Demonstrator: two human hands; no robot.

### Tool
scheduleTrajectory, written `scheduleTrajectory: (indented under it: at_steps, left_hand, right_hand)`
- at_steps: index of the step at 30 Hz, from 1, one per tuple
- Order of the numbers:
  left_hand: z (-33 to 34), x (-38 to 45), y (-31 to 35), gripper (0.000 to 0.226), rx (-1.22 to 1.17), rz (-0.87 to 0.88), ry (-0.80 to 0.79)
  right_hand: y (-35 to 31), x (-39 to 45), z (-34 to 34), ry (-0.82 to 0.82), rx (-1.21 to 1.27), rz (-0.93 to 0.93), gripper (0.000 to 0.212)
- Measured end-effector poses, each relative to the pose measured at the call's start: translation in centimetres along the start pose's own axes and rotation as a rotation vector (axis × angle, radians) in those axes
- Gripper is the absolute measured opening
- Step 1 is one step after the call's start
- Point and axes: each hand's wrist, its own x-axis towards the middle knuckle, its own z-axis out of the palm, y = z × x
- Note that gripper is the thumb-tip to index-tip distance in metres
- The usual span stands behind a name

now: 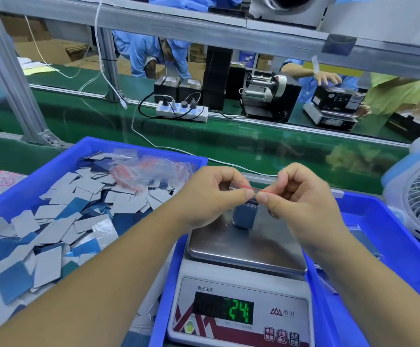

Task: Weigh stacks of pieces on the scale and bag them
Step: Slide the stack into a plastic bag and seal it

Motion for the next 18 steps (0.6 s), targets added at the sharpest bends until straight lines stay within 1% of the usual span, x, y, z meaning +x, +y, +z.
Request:
scheduleTrajectory:
  at_steps: [5,9,11,13,15,16,18]
  left_hand:
    - [-1.4,-0.1,0.5,0.008,-0.088,-0.002,-0.055]
    - [-1.8,-0.2,0.8,0.010,-0.113,-0.001,-0.104]
    - [-1.9,-0.1,0.8,0.013,-0.078,0.027,-0.105]
    - [-1.9,0.0,0.8,0.014,-0.023,0.033,-0.093]
    - [-1.9,0.1,0.4,0.017,0.051,0.001,-0.059]
    - [-1.8,0.2,0.1,0.016,0.139,-0.009,-0.028]
    - [-1.7,0.2,-0.3,0.007,0.348,-0.005,0.022]
  right_hand:
    - [-1.0,0.2,-0.5,0.023,0.077,0.003,0.043]
    - [-1.6,0.2,-0.7,-0.018,0.172,0.035,0.035]
    - [-1.5,0.4,-0.9,-0.042,0.199,0.070,0.040]
    - [-0.9,0.6,-1.2,-0.055,0.217,0.120,0.039]
    - [0.0,0.7,-1.2,-0.033,0.173,0.181,0.035]
    - [0.6,0.7,-1.2,0.001,0.104,0.205,0.035]
    - [1.7,0.8,-1.1,0.081,-0.135,0.206,0.030]
